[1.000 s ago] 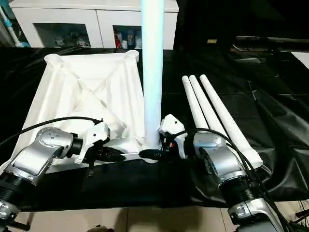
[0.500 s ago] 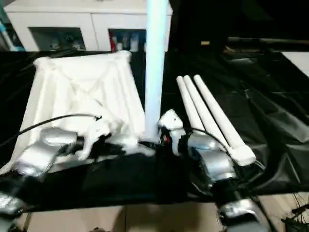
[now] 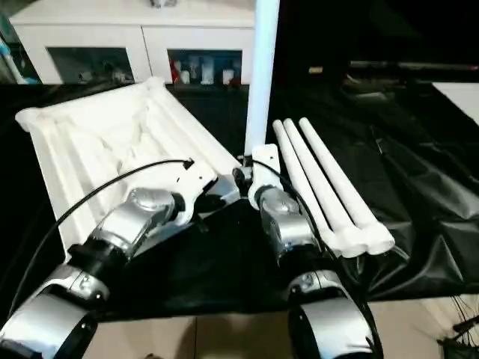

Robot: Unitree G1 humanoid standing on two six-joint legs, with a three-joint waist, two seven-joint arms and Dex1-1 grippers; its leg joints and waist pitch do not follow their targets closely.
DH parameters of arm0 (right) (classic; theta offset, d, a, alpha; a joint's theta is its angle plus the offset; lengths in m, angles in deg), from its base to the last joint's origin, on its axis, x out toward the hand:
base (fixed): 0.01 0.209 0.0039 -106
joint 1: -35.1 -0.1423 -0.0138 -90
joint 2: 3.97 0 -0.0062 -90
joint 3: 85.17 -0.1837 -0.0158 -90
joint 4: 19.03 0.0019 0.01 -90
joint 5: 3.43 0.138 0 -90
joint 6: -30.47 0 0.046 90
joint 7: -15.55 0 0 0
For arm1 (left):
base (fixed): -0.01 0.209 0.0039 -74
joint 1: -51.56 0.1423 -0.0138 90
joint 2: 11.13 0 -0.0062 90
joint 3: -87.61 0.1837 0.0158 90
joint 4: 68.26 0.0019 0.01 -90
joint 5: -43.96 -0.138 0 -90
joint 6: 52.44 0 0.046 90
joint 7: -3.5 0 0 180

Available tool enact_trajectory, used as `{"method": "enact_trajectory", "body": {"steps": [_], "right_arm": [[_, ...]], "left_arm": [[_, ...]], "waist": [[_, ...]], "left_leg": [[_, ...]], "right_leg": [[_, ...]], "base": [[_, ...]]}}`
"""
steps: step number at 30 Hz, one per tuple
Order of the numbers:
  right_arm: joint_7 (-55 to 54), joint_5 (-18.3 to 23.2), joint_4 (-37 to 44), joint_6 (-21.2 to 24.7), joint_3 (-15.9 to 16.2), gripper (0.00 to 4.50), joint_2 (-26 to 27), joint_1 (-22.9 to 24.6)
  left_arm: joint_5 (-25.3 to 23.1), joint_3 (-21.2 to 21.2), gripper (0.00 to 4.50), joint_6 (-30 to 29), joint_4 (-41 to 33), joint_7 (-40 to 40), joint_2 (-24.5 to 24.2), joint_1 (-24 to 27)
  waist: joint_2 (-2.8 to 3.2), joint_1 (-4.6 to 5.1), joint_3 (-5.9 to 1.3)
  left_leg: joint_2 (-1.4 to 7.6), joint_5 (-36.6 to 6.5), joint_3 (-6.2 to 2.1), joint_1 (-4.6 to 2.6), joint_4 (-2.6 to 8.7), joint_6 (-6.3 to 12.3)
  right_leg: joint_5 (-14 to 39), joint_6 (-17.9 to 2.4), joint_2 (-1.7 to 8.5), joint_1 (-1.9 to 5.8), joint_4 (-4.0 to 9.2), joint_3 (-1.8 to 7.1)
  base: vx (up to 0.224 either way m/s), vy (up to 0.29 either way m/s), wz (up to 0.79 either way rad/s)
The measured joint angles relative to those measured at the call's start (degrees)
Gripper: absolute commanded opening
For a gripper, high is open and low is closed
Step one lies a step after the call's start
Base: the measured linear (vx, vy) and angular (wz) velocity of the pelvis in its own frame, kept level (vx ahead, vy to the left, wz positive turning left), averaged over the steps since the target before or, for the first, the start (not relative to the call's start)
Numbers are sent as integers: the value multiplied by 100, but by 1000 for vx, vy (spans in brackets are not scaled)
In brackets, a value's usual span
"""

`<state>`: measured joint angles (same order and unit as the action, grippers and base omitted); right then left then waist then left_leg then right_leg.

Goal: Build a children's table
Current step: Rotate leg to tighten

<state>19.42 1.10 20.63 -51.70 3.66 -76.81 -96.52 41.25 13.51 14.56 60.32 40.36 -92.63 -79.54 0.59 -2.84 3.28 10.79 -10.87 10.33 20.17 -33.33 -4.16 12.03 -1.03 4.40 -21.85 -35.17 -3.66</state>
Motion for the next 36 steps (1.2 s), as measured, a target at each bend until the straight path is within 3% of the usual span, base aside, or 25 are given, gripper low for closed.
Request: {"method": "enact_trajectory", "body": {"steps": [2,4,8,16,20,24,36], "right_arm": [[16,-7,-118,-105,-62,272,18,-56],[80,9,-180,-221,-81,328,16,-57],[626,21,-108,-411,47,376,19,101],[1915,260,1139,42,328,432,-449,669],[2903,266,2031,200,736,432,-1110,1100],[3897,367,2477,249,915,432,-1687,1340],[5793,612,3260,303,1422,432,-2582,1672]], "left_arm": [[-45,0,0,49,9,-21,3,-5],[-46,0,0,72,8,-21,-9,-5],[-74,-29,0,201,-18,-30,-239,29],[-11,-27,0,301,-714,635,-662,435],[159,-12,0,437,-1054,1283,-1017,668],[374,22,0,703,-1343,2050,-1435,952],[668,199,0,728,-1863,3319,-2013,1274]], "waist": [[0,-2,0],[0,-3,0],[-5,64,4],[-5,85,6],[-5,26,6],[-6,17,6],[-39,-99,25]], "left_leg": [[0,0,0,0,8,0],[0,0,0,-1,15,0],[2,0,-2,19,36,0],[7,19,-1,31,66,29],[7,19,1,41,71,35],[8,20,3,84,65,36],[8,14,6,94,30,44]], "right_leg": [[0,0,0,0,1,0],[0,0,0,-1,0,-1],[0,1,-2,-10,1,-10],[14,21,-13,-43,15,-13],[24,22,-12,-72,15,-13],[23,22,-12,-101,5,-12],[22,20,-4,-108,2,-12]], "base": [[0,0,0],[0,0,0],[0,0,0],[0,0,0],[0,0,0],[0,0,0],[0,0,0]]}}
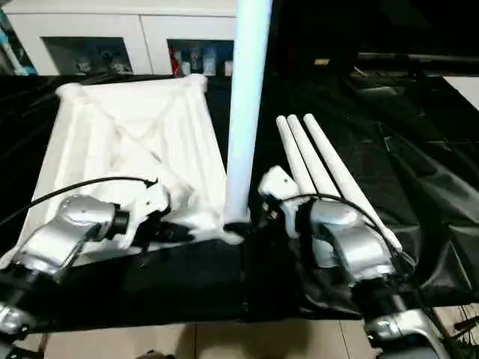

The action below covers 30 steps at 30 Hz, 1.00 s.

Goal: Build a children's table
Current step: Rotate leg to tighten

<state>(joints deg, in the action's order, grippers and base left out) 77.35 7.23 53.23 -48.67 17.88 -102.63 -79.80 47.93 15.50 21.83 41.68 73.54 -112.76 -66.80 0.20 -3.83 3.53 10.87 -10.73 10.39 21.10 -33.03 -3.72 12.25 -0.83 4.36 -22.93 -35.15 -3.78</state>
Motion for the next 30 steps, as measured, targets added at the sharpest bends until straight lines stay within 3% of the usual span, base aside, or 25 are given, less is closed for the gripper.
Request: {"method": "enact_trajectory", "body": {"steps": [20,26,30], "right_arm": [[48,-43,-47,-5,92,272,117,-18],[-107,-58,-144,-33,53,263,251,-19],[-808,-133,-490,-23,-191,261,586,-79]], "left_arm": [[1,-12,0,-24,-95,41,-66,61],[2,-48,0,-110,-98,-6,-49,71],[-121,-122,0,-273,116,-540,244,-84]], "waist": [[-12,10,7],[-18,33,4],[-18,78,4]], "left_leg": [[2,-1,-1,0,-14,2],[3,-1,-1,-6,-19,2],[7,-10,-1,-14,-54,-19]], "right_leg": [[0,0,0,0,-14,0],[-1,-1,0,4,-22,1],[-13,-19,0,10,-50,6]], "base": [[0,0,0],[0,0,0],[0,0,0]]}}
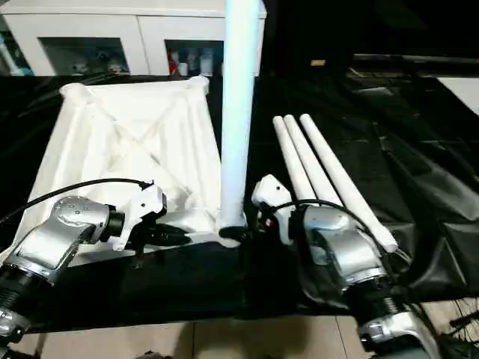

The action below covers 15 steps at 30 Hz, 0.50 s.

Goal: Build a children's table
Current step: Rotate leg to tighten

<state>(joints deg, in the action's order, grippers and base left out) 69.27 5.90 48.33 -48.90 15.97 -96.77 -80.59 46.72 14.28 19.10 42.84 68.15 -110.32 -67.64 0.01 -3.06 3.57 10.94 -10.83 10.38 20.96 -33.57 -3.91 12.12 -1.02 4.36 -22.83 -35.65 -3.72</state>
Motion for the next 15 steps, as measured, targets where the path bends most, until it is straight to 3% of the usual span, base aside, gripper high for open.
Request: {"method": "enact_trajectory", "body": {"steps": [8,12,15], "right_arm": [[-2855,-172,-1049,-74,-764,261,1230,-462],[-4304,-287,-1760,-489,-1004,261,1832,-843],[-4868,-338,-2037,-649,-1072,261,2004,-1009]], "left_arm": [[-306,-165,0,-325,1064,-1793,1073,-742],[-385,-236,0,-367,1585,-2521,1519,-1091],[-422,-237,0,-368,1702,-2789,1677,-1180]], "waist": [[11,47,4],[21,55,2],[29,51,-5]], "left_leg": [[-3,1,-1,-13,-3,-30],[-3,7,-2,-8,-2,-39],[-4,7,-2,-4,-3,-39]], "right_leg": [[-44,-3,0,3,-3,8],[-51,-1,0,0,1,8],[-54,3,0,6,10,8]], "base": [[0,0,0],[0,0,0],[0,0,0]]}}
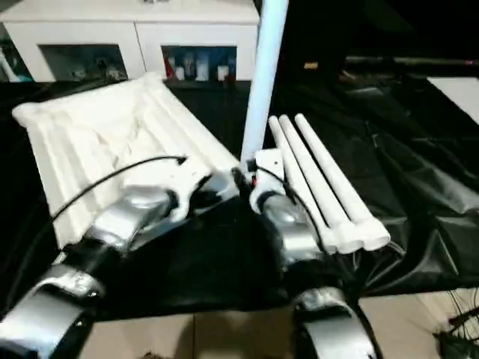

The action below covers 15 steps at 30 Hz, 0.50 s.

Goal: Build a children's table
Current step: Rotate leg to tighten

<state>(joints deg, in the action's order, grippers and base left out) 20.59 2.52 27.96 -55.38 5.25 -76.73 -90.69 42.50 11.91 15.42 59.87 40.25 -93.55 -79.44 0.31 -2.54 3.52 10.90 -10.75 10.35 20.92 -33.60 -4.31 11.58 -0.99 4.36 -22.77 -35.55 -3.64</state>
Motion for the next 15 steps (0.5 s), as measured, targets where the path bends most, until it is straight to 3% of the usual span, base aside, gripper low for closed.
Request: {"method": "enact_trajectory", "body": {"steps": [5,7,13,15], "right_arm": [[-256,-212,-219,-126,-5,261,79,-151],[-241,-211,-222,-193,-21,331,78,-139],[-97,-214,-284,-295,-1,366,37,-20],[45,-189,39,-78,18,366,-102,116]], "left_arm": [[-71,-29,0,44,73,-95,83,-52],[-90,-25,0,74,83,-95,91,-52],[-127,-18,0,305,299,-114,126,-134],[-127,-16,0,353,315,-131,169,-138]], "waist": [[12,1,-9],[15,0,-10],[27,-5,-5],[37,-21,-5]], "left_leg": [[0,5,1,11,5,10],[-1,6,1,12,4,12],[0,6,1,12,9,11],[0,6,1,15,9,11]], "right_leg": [[-2,3,-1,2,32,-2],[-2,4,0,3,34,-1],[-10,8,0,-2,31,-3],[-11,9,0,-2,32,-4]], "base": [[0,0,0],[0,0,0],[0,0,0],[0,0,0]]}}
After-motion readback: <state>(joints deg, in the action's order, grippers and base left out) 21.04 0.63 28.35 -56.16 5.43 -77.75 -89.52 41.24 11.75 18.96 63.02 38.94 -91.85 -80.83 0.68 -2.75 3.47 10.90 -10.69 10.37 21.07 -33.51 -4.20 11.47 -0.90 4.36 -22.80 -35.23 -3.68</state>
